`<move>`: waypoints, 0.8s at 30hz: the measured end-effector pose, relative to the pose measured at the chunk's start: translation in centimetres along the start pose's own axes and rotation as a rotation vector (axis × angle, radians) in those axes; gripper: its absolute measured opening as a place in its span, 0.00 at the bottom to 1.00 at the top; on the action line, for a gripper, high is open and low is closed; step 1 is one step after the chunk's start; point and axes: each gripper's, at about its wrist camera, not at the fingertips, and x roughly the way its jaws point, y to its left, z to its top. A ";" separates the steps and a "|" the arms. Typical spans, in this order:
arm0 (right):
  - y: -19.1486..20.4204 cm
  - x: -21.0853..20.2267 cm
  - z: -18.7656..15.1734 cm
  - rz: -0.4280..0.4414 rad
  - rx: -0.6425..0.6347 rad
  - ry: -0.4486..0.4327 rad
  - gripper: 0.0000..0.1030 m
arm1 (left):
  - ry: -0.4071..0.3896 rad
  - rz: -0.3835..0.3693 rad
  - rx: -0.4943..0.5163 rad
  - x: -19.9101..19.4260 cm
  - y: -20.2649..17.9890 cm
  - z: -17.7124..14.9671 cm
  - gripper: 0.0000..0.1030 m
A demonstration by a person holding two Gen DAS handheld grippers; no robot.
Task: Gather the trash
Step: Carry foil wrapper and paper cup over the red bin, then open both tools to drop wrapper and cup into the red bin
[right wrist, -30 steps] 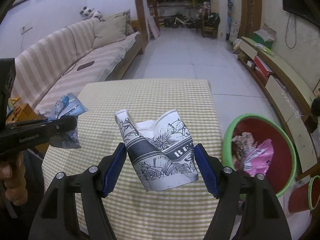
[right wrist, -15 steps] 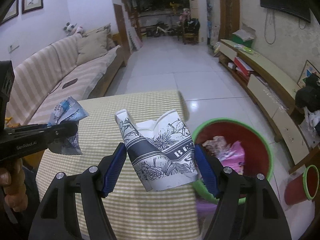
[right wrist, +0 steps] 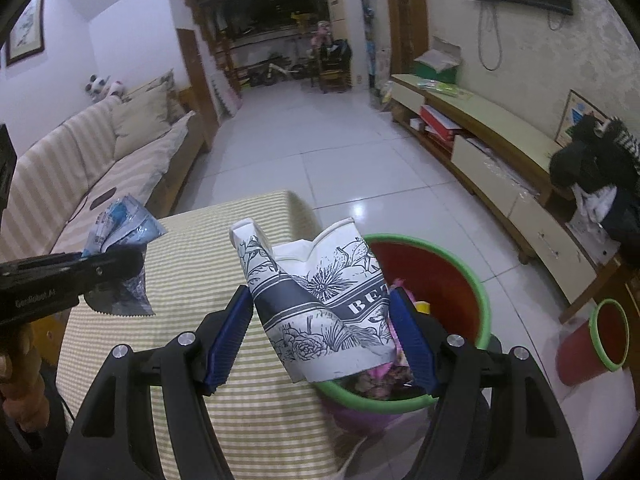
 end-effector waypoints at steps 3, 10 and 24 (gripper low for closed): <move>-1.4 -0.1 0.1 -0.016 0.018 -0.002 0.66 | 0.008 -0.019 0.017 0.6 -1.1 0.4 0.24; -4.2 0.0 0.3 -0.046 0.060 -0.006 0.66 | 0.035 -0.070 0.043 2.6 -3.4 1.5 0.24; -8.3 2.1 0.4 -0.085 0.128 0.022 0.66 | 0.078 -0.138 0.098 6.2 -7.0 2.7 0.24</move>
